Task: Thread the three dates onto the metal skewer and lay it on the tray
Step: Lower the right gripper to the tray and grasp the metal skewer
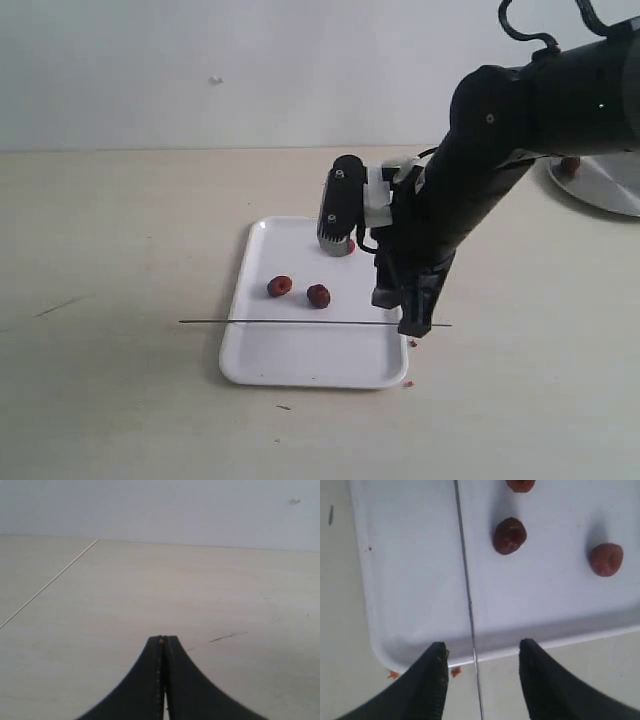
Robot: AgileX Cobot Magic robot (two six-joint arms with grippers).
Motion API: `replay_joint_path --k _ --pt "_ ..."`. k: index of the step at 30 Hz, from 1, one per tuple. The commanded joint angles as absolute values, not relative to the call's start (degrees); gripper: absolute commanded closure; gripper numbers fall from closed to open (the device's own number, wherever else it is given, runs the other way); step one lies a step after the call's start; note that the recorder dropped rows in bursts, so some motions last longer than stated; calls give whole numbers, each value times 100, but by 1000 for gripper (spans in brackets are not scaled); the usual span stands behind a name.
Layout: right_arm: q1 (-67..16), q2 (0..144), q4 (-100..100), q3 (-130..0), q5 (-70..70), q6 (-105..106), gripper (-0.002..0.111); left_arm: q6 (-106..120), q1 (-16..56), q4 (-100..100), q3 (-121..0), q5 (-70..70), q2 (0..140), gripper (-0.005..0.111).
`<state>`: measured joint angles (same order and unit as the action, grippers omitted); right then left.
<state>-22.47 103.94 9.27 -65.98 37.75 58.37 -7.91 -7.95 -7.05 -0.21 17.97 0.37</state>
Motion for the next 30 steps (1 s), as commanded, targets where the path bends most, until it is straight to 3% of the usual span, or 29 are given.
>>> replay_joint_path --k 1,9,30 --pt "-2261 10864 951 -7240 4270 5847 62 -768 -807 -709 0 1783 0 107" --pt "-2261 11827 422 -8431 5569 5478 62 -768 -807 -709 0 1783 0 107" --pt "-2261 12529 417 -8434 5276 5629 62 -768 -807 -709 0 1783 0 107"
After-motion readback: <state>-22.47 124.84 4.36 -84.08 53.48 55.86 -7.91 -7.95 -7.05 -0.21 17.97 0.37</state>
